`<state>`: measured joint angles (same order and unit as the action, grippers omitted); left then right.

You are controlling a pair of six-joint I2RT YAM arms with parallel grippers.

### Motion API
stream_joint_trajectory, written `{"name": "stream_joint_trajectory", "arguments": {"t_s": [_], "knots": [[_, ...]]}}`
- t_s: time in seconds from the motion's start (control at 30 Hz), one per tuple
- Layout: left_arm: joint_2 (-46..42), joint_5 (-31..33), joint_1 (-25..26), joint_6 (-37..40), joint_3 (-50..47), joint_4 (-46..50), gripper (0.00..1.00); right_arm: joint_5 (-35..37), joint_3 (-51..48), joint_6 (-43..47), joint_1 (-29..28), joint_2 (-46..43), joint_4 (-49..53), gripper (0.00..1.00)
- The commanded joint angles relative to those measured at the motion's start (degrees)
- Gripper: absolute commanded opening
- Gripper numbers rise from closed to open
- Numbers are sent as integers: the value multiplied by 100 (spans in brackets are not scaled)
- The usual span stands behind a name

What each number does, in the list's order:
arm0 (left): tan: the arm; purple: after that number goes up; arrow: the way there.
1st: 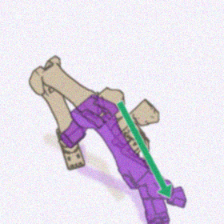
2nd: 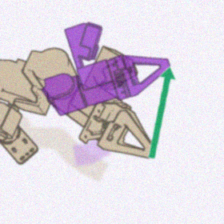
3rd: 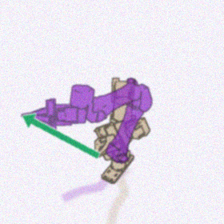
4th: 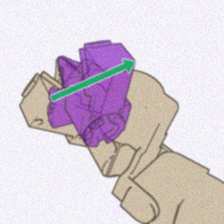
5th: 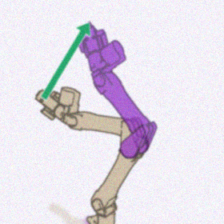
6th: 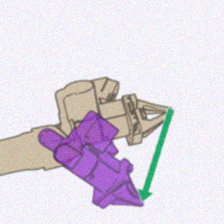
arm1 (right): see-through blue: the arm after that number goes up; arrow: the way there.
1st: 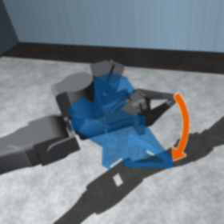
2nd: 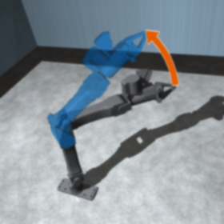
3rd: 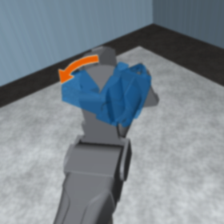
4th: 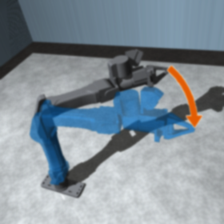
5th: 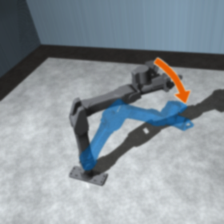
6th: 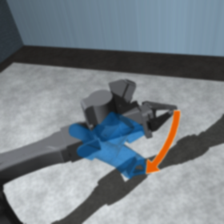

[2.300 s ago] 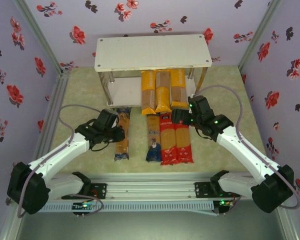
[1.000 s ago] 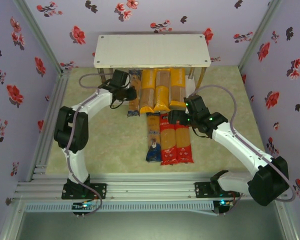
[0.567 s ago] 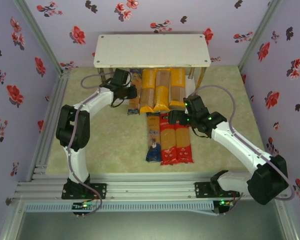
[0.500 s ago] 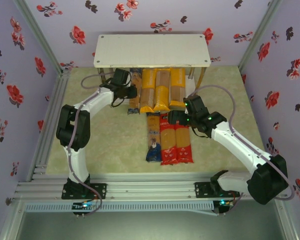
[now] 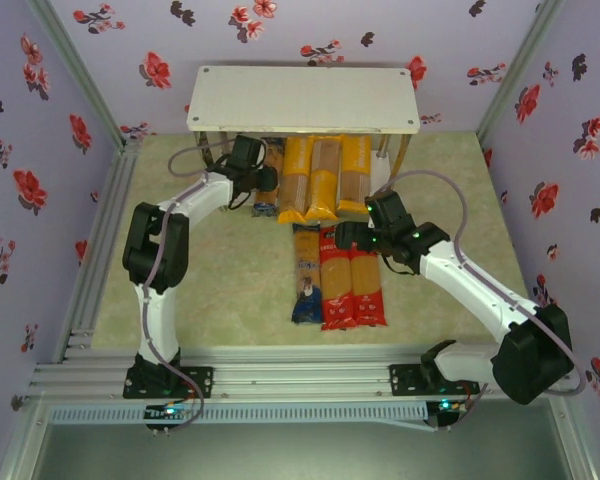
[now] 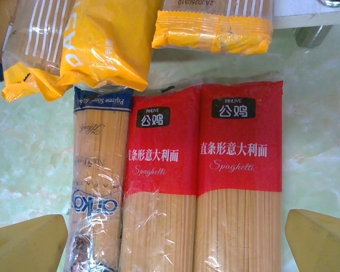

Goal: Place and organize the pasta boxes and bags onto the shelf

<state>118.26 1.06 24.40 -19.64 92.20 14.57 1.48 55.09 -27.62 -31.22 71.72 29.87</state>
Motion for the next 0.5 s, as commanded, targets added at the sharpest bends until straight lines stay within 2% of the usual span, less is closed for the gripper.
{"name": "stream_joint_trajectory", "arguments": {"t_s": [0.0,0.23,0.47], "knots": [[149,177,-85,202,130,-397,45,90,168,-6,11,43,89,99],[-357,10,-80,153,-566,-1211,69,90,204,-4,11,70,108,99],[-1356,67,-5,346,-1568,-2326,73,55,169,-18,11,56,68,99]]}}
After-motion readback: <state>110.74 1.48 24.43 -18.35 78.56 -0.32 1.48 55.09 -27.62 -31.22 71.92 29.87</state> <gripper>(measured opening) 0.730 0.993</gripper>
